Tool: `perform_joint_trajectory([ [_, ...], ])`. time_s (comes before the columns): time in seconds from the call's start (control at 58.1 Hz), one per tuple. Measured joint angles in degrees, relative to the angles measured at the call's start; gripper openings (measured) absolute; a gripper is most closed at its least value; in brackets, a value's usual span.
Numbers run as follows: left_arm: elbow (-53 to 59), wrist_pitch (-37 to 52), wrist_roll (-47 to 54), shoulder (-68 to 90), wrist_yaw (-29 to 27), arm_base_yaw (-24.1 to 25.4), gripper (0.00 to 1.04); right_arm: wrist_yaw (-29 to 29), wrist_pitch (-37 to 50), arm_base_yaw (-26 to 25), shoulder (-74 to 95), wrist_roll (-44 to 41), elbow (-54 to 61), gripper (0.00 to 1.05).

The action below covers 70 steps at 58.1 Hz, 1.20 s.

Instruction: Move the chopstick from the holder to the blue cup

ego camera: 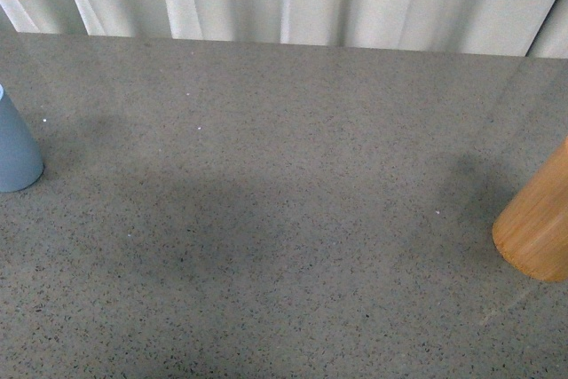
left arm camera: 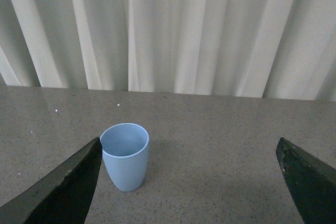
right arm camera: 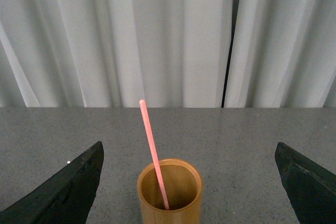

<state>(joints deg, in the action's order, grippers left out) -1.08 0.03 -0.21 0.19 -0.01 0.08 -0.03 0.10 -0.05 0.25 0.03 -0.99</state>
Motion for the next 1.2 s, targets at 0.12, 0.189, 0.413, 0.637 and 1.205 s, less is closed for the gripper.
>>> perform_joint_trajectory([
  [0.12,0.0,0.0,0.0,0.0,0.0,0.0,0.98,0.0,0.0,0.0,0.0,0.0,0.0,0.95],
  [0.189,0.0,0.0,0.0,0.0,0.0,0.0,0.98,0.0,0.0,0.0,0.0,0.0,0.0,0.95],
  [0.413,0.0,0.0,0.0,0.0,0.0,0.0,0.98,0.0,0.0,0.0,0.0,0.0,0.0,0.95],
  [0.637,0.0,0.0,0.0,0.0,0.0,0.0,0.98,0.0,0.0,0.0,0.0,0.0,0.0,0.95],
  [1.205,0.0,0.0,0.0,0.0,0.0,0.0,0.98,0.0,0.0,0.0,0.0,0.0,0.0,0.95],
])
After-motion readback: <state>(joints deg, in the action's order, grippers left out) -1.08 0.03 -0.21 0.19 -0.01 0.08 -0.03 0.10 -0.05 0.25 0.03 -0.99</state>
